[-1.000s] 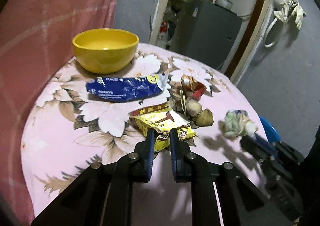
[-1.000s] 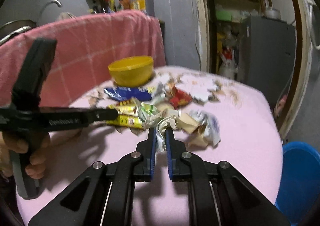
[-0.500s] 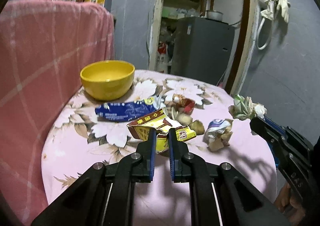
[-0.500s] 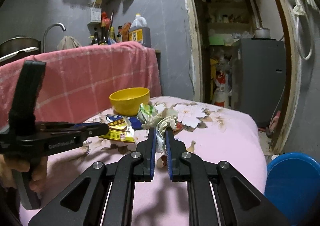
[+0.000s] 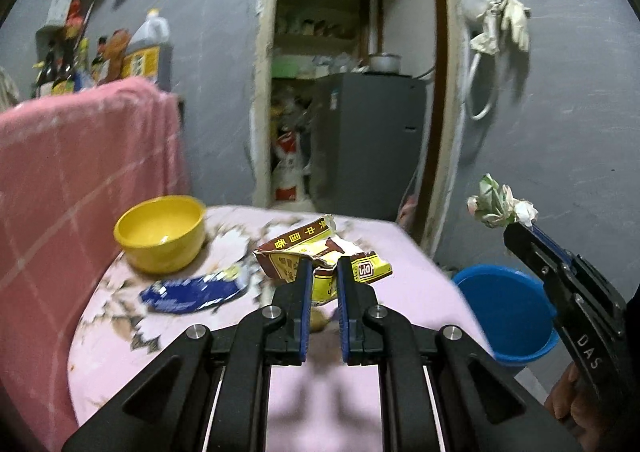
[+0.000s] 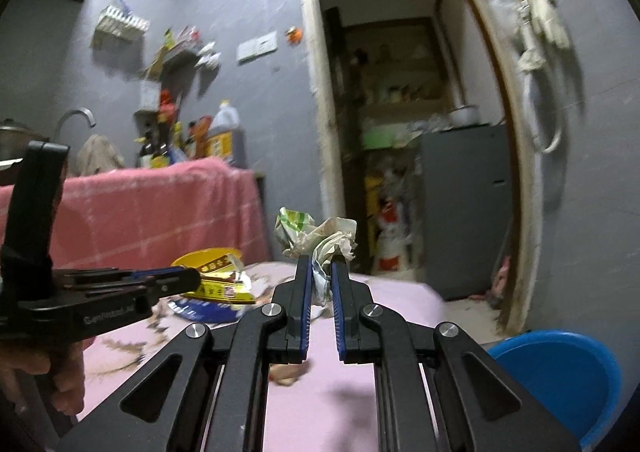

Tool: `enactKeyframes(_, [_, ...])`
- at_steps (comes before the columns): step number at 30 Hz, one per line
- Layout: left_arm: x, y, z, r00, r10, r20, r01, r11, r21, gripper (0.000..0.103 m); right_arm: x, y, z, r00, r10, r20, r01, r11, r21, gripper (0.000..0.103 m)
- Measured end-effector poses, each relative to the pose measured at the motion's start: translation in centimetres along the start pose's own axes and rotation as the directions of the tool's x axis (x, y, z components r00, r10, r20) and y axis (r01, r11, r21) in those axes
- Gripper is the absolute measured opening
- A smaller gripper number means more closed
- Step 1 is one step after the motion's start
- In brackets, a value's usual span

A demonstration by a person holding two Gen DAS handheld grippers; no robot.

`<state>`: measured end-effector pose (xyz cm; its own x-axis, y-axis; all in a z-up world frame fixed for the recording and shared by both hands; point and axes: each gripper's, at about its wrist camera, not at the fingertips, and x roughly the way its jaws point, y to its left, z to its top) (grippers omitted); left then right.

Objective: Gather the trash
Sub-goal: 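Lift both wrappers to the blue basin and open both tools to release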

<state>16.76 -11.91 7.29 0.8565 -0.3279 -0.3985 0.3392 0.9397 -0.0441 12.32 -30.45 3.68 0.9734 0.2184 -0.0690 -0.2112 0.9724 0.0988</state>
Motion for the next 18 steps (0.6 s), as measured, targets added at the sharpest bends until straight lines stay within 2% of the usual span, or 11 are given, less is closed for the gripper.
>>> enactKeyframes(8, [1.7, -5.7, 2.3, 0.992, -0.122, 0.039, 0.120, 0.992, 0.048, 0.009, -2.0, -3.8, 0.5, 0.983, -0.175, 0.051, 0.175, 0.984, -0.001, 0.008])
enactKeyframes(12, [3.3, -9.0, 2.6, 0.984, -0.177, 0.032, 0.173, 0.980, 0.096, 0.009, -2.3, -6.4, 0.1, 0.966, -0.256, 0.025, 0.255, 0.966, 0.037, 0.008])
enactKeyframes(18, [6.2, -13.5, 2.1, 0.972, -0.235, -0.014, 0.234, 0.957, 0.168, 0.009, -2.2, -10.1, -0.9, 0.926, -0.372, -0.061, 0.376, 0.922, 0.093, 0.008])
